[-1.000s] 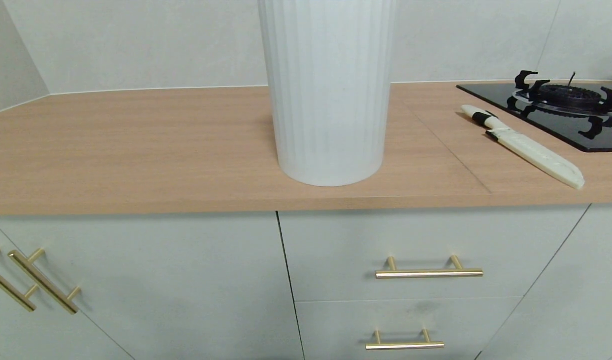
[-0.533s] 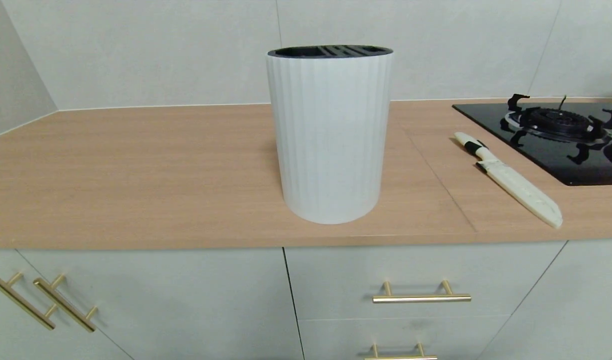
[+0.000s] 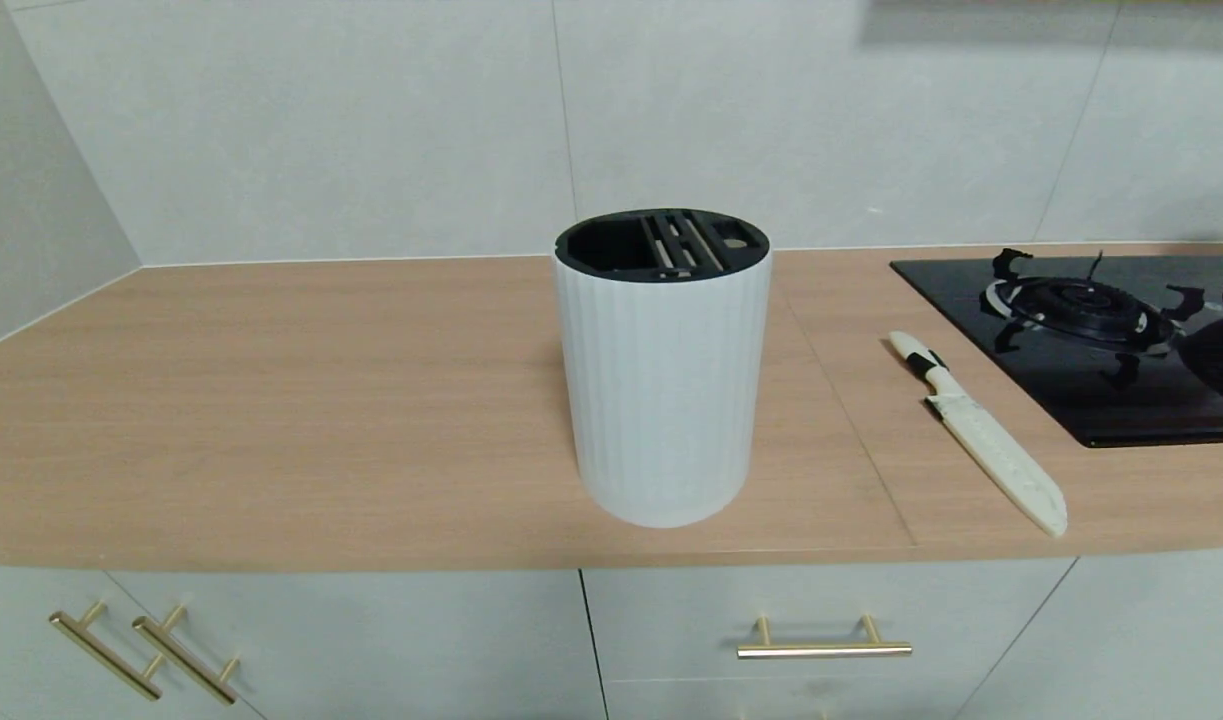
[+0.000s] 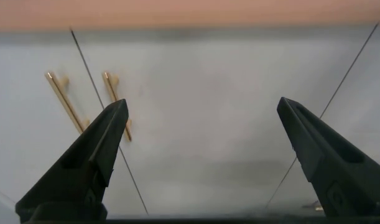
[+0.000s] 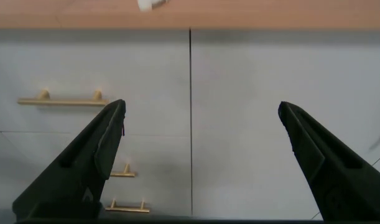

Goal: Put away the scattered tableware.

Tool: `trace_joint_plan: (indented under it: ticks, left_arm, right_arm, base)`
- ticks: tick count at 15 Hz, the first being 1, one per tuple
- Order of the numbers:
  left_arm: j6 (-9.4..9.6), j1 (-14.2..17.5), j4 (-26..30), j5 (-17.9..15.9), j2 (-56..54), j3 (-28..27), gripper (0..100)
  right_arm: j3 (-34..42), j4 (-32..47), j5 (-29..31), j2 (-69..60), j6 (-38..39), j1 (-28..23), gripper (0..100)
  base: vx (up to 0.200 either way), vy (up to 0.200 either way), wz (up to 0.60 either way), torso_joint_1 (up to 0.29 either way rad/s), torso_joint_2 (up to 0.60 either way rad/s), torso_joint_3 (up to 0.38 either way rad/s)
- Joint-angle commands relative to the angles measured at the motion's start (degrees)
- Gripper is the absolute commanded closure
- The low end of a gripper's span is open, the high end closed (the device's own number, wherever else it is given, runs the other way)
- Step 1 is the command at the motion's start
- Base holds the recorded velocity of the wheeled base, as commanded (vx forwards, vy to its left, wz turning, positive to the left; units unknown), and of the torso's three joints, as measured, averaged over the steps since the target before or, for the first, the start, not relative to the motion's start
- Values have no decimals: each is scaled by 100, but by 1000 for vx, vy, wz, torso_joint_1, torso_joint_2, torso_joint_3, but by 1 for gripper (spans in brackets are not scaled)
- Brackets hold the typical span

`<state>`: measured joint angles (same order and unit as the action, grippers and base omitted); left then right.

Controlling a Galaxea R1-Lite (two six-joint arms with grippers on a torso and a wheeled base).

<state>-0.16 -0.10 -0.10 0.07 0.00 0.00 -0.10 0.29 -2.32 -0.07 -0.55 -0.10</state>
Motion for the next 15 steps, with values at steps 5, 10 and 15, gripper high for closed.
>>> trace_joint_plan:
  ticks: [5,10,15]
  left_arm:
    - [-2,1,1,1,0,0,0]
    - [-2,1,1,1,0,0,0]
    - [-2,1,1,1,0,0,0]
  right_arm:
    - [1,6,-6,7,-7,1,0]
    - [1,6,-6,7,-7,1,0]
    - [1,6,-6,7,-7,1,0]
  base:
    - [0,0,0,218,-495,-284]
    - [0,0,0,234,-525,-289]
    - [0,0,0,257,-559,-301]
